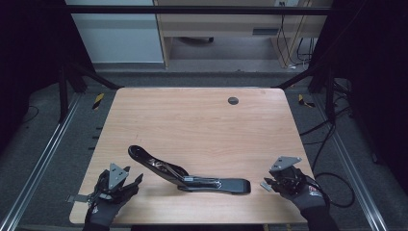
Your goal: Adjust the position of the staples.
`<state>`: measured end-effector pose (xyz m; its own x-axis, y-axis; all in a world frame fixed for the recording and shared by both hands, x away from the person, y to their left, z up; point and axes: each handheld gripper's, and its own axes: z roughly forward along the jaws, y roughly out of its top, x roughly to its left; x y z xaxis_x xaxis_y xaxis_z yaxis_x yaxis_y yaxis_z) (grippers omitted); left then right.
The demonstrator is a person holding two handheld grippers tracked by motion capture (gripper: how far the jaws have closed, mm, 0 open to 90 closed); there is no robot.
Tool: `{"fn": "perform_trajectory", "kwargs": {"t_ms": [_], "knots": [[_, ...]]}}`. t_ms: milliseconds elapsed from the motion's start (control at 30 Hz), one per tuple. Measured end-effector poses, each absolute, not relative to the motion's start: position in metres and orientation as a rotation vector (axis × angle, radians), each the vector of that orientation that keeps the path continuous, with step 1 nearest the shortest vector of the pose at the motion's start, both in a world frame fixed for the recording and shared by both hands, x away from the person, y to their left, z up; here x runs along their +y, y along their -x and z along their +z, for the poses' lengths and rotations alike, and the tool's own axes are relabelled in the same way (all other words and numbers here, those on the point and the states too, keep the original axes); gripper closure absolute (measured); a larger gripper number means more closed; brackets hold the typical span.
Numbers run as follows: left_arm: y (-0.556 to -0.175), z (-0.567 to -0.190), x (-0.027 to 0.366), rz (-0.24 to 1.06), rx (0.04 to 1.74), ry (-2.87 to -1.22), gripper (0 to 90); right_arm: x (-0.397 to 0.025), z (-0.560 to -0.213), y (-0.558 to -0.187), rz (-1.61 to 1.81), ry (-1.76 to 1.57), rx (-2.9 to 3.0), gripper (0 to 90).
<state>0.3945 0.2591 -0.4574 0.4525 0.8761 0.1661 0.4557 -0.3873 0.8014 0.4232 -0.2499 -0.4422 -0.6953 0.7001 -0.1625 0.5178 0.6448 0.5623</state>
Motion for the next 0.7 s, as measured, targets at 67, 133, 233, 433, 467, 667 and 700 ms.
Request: {"fn": "perform_trajectory", "kwargs": {"t_ms": [67, 133, 233, 433, 467, 667, 700], "knots": [[-0.3945, -0.4575, 0.2591, 0.777, 1.110, -2.012, 44.6, -0.2507, -0.4409, -0.4240, 0.690, -0.975, 2.493, 62.6], [-0.3946, -0.4575, 0.2591, 0.778, 1.110, -2.013, 44.6, -0.2509, -0.4411, -0.4245, 0.689, -0.985, 2.487, 59.6], [-0.3946, -0.4575, 0.2590, 0.778, 1.109, -2.014, 44.6, -0.2497, -0.4421, -0.4248, 0.657, -1.008, 2.481, 50.3], [-0.3947, -0.4576, 0.2591, 0.777, 1.109, -2.016, 44.7, -0.2479, -0.4452, -0.4267, 0.602, -1.026, 2.468, 38.2], [-0.3947, -0.4576, 0.2590, 0.777, 1.108, -2.016, 44.7, -0.2480, -0.4455, -0.4269, 0.595, -1.031, 2.467, 38.2], [-0.3949, -0.4577, 0.2586, 0.775, 1.107, -2.018, 44.7, -0.2491, -0.4441, -0.4269, 0.615, -1.026, 2.484, 44.5], [-0.3949, -0.4577, 0.2586, 0.775, 1.106, -2.019, 44.7, -0.2480, -0.4436, -0.4263, 0.618, -1.038, 2.487, 45.5]]}}
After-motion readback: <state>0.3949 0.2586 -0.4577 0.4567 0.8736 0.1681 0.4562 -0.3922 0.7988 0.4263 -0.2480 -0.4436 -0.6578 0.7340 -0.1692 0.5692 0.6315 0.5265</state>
